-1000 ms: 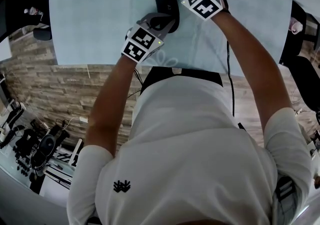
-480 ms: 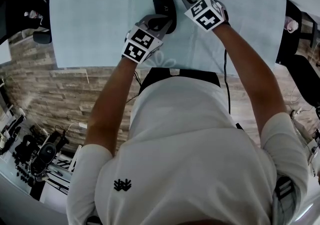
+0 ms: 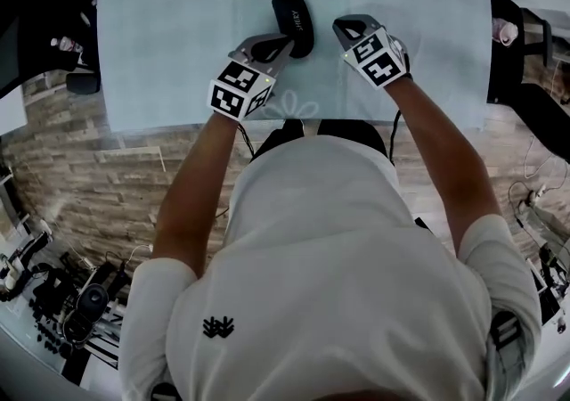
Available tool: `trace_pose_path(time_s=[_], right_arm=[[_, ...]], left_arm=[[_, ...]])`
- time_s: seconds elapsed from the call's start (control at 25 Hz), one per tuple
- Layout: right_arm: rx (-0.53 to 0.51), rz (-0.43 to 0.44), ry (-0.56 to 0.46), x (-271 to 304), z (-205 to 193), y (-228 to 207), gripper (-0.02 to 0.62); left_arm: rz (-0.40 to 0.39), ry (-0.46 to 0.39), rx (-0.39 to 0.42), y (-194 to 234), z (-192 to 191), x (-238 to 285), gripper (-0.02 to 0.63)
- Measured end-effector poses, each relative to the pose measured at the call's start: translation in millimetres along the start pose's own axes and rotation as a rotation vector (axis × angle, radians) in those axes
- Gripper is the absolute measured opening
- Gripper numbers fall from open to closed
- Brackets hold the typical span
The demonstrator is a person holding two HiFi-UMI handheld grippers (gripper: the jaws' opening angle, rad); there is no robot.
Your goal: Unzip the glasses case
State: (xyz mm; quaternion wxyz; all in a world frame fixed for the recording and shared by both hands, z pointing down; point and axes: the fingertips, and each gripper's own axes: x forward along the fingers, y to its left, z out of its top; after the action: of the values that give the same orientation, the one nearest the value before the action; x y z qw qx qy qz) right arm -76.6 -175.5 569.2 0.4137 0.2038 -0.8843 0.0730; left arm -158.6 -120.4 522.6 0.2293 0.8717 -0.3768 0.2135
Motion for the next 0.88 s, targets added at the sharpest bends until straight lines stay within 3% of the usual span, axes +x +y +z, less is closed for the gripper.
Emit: trace_pose_path(time_s=[0.32,0.68,0.88], right_arm=[[0.110,-0.056,-0.043,-56.9,-17.5,48.5,-0.001],[0.181,-0.077,-0.096,-122.7,-29.2,107.7,0.000],[0.188,-0.047,-0.139,-146.8,-25.6,120.3,0.000]], left_arm=[[-0.003,-0.063,-0.042,-12.0,-1.7,-51.0,0.055],[-0.058,-0.098,-0.119,-47.2,-21.0,-96.4,0.055],[-0.006,-0.122,-0.143,-56.6,-20.5,-120.0,0.055]])
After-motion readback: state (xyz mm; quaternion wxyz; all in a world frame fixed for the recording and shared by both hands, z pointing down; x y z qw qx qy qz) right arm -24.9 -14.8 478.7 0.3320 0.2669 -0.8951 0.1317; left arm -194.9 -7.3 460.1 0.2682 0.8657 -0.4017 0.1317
